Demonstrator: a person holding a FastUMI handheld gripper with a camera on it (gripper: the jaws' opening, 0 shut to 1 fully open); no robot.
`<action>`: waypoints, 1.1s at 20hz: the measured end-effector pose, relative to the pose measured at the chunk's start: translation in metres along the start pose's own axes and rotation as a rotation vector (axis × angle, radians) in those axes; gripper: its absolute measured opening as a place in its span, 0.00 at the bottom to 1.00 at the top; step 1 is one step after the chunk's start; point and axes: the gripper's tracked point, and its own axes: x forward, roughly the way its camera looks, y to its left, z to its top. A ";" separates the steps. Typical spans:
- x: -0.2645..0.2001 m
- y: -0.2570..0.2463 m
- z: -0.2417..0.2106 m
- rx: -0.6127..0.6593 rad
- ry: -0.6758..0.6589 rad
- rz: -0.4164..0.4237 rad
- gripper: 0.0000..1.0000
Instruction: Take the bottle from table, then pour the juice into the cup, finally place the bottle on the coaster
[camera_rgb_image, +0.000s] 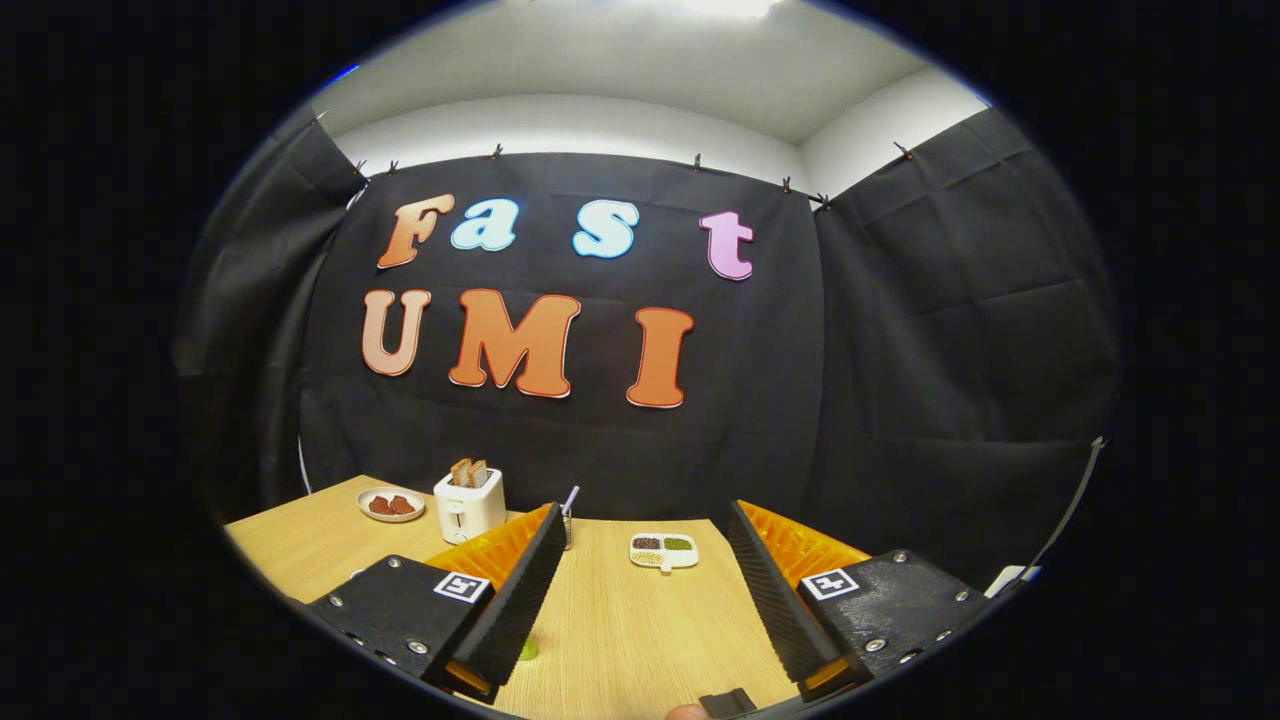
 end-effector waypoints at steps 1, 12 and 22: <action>0.000 0.002 -0.001 0.006 0.002 0.005 0.97; 0.013 0.071 -0.071 0.033 0.117 0.122 0.98; 0.030 0.136 -0.182 0.075 0.273 0.203 0.98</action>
